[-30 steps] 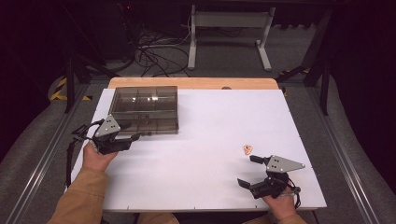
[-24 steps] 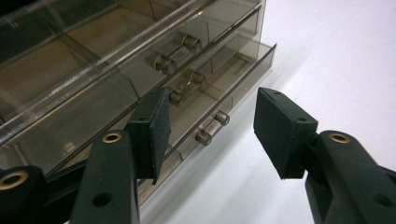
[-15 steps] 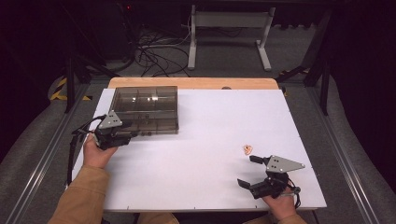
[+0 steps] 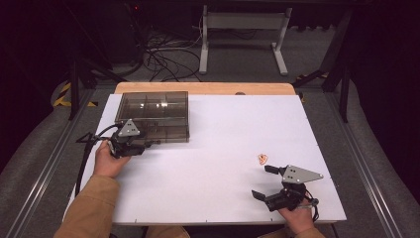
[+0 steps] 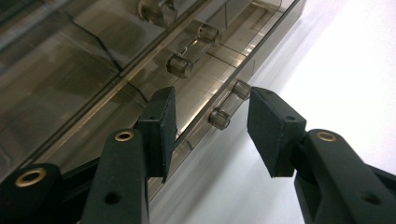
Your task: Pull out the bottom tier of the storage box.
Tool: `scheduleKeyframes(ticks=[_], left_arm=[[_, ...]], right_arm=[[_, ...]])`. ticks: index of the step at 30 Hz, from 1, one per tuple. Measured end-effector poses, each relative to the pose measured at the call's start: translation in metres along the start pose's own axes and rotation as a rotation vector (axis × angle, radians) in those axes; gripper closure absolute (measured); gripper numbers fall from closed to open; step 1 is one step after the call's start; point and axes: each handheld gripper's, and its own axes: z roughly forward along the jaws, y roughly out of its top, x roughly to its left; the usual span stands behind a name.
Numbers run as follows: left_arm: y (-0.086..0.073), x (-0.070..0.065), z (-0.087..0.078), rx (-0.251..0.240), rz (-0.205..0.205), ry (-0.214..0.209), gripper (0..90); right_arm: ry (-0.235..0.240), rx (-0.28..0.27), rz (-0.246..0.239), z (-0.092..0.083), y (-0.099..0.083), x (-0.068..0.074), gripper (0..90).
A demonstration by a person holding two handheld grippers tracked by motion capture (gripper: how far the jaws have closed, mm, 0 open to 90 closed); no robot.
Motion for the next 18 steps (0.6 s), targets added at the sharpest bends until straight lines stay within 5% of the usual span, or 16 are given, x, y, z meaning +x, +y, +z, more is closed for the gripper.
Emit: scheduleKeyframes(ticks=[18], left_arm=[[-0.0004,-0.0020,0.0025,0.048,0.017,-0.014,57.2]], right_arm=[[-0.001,0.001,-0.002,0.0001,0.0000,-0.0004,2.1]])
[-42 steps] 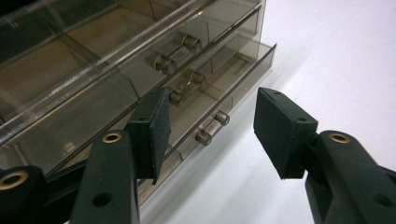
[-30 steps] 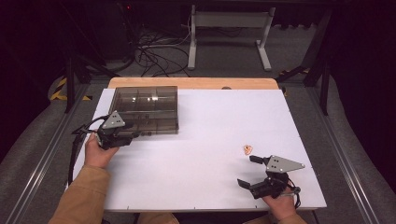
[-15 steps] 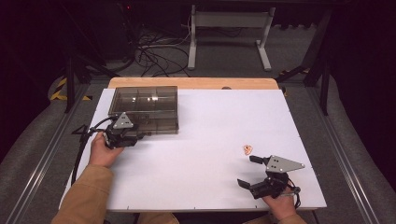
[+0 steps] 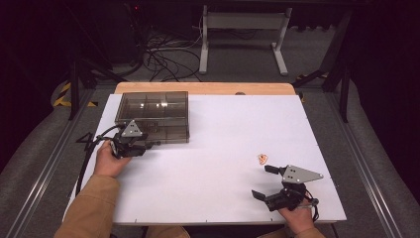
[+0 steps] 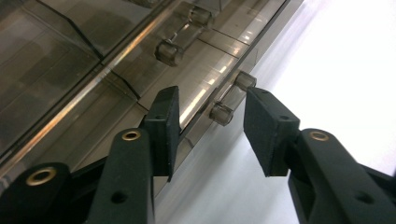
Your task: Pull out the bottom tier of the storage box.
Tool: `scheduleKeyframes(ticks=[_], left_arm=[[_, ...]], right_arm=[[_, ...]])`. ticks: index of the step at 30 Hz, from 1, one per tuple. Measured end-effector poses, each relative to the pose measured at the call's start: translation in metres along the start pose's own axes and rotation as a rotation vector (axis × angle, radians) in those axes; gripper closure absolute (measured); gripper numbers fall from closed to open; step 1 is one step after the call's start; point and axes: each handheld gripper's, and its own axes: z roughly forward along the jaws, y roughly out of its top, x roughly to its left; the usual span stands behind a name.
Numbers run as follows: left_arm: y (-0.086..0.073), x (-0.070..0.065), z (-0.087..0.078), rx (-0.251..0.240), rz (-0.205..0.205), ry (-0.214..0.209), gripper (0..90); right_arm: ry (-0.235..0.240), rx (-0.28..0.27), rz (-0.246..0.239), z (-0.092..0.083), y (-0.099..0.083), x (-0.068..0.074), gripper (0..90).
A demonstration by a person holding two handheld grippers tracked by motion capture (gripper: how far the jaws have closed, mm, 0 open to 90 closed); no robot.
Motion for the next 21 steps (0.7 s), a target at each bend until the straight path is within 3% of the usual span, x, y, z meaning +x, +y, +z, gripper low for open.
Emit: scheduleKeyframes(ticks=[13,21], left_arm=[[0.000,-0.008,-0.012,0.092,0.050,-0.095,60.0],[-0.001,-0.014,-0.017,0.123,0.078,-0.115,59.6]], right_arm=[[0.000,0.004,0.000,0.000,0.000,0.000,2.2],[0.003,0.003,0.000,0.000,0.000,0.000,2.2]])
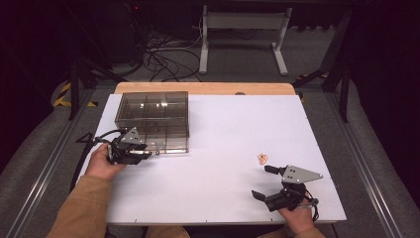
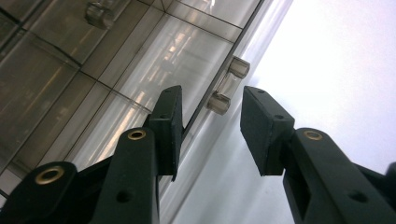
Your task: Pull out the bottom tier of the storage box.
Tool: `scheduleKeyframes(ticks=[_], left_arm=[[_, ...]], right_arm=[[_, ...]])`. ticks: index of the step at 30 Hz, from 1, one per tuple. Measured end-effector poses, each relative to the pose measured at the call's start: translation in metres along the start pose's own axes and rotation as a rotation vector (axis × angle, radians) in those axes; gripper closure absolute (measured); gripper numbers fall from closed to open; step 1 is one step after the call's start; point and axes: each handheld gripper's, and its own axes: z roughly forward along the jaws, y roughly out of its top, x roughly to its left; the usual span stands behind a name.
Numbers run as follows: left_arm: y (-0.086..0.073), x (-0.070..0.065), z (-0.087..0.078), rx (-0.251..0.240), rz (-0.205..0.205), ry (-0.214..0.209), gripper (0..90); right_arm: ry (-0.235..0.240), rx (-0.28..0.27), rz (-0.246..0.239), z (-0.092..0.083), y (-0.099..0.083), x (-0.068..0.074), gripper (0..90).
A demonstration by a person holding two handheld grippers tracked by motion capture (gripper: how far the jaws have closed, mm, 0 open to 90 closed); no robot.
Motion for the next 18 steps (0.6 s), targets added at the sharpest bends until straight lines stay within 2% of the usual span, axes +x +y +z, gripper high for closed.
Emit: scheduleKeyframes(ticks=[10,18], left_arm=[[-0.003,-0.010,-0.007,0.034,0.040,-0.028,59.3],[-0.006,-0.015,-0.010,0.046,0.049,-0.044,58.2]], right_arm=[[0.002,0.000,0.001,0.000,0.000,0.000,2.1],[0.001,0.002,-0.001,0.000,0.000,0.000,2.2]])
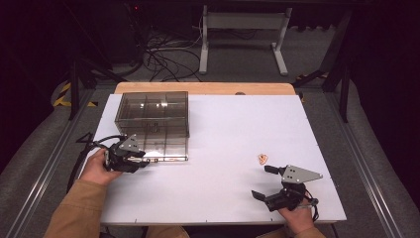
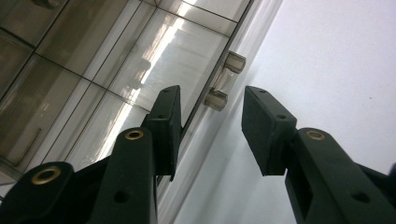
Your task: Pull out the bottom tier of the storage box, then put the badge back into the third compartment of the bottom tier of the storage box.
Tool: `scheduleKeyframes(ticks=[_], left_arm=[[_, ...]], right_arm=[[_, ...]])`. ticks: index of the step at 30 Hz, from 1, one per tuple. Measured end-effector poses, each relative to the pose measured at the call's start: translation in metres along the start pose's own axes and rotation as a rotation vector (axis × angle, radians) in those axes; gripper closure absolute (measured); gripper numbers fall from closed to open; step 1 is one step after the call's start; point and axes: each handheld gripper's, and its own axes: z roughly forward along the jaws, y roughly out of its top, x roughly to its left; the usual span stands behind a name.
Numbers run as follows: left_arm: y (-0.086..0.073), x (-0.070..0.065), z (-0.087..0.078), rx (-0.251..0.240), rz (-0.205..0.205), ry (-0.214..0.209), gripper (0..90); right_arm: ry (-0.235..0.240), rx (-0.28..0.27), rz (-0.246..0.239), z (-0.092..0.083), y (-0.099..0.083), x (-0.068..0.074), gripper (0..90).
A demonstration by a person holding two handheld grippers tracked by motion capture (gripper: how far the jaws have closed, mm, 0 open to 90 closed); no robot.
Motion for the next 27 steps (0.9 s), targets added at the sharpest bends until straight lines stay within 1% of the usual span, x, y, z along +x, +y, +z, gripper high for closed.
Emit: scheduleKeyframes(ticks=[3,4,5,6,7,8,9,12,13,14,15,18,23,24,25,27], left_arm=[[0.000,0.000,0.000,-0.002,-0.004,-0.004,57.3],[0.000,0.001,0.000,-0.006,-0.006,-0.003,54.5],[0.000,0.001,-0.001,-0.012,-0.012,0.006,54.5],[0.000,0.002,-0.002,-0.027,-0.020,0.020,49.2],[0.000,0.002,-0.004,-0.044,-0.030,0.019,49.2],[0.000,0.003,-0.009,-0.093,-0.043,0.028,47.3],[0.000,0.003,-0.009,-0.093,-0.043,0.028,46.9],[0.000,0.002,-0.020,-0.174,-0.064,0.045,44.8],[0.000,0.002,-0.020,-0.174,-0.064,0.045,44.3],[0.000,0.002,-0.023,-0.197,-0.069,0.047,43.3],[0.000,0.002,-0.025,-0.208,-0.075,0.050,43.3],[-0.001,0.002,-0.031,-0.265,-0.102,0.046,40.1],[-0.003,-0.005,-0.038,-0.319,-0.127,0.058,34.2],[-0.003,-0.007,-0.039,-0.334,-0.138,0.051,32.7],[-0.003,-0.007,-0.041,-0.342,-0.141,0.050,28.9],[-0.004,-0.009,-0.043,-0.361,-0.155,0.044,27.7]], right_arm=[[0.000,0.000,0.000,0.000,0.000,0.000,2.1],[0.000,0.000,0.000,0.000,0.000,0.000,2.2],[0.000,0.000,0.000,0.000,0.000,0.000,2.2],[0.000,0.000,0.000,0.000,0.000,0.000,2.1],[0.000,0.000,0.000,0.000,0.000,0.000,2.1],[-0.001,-0.001,-0.002,0.000,0.000,0.000,2.1],[-0.001,-0.001,-0.002,0.000,0.000,0.000,2.1],[0.000,-0.002,0.004,0.000,0.000,0.000,2.2],[0.000,-0.002,0.004,0.000,0.000,0.000,2.2],[-0.003,-0.001,-0.002,-0.001,0.000,-0.001,2.1],[-0.003,-0.001,-0.002,-0.001,0.000,-0.001,2.1],[0.001,-0.001,0.005,-0.001,0.000,-0.001,2.1],[-0.002,-0.002,0.002,-0.001,0.000,-0.001,2.1],[-0.001,-0.003,0.003,-0.001,0.000,-0.001,2.2],[0.001,-0.006,0.006,-0.001,0.000,-0.001,2.1],[0.000,-0.006,0.007,-0.001,0.000,-0.001,2.2]])
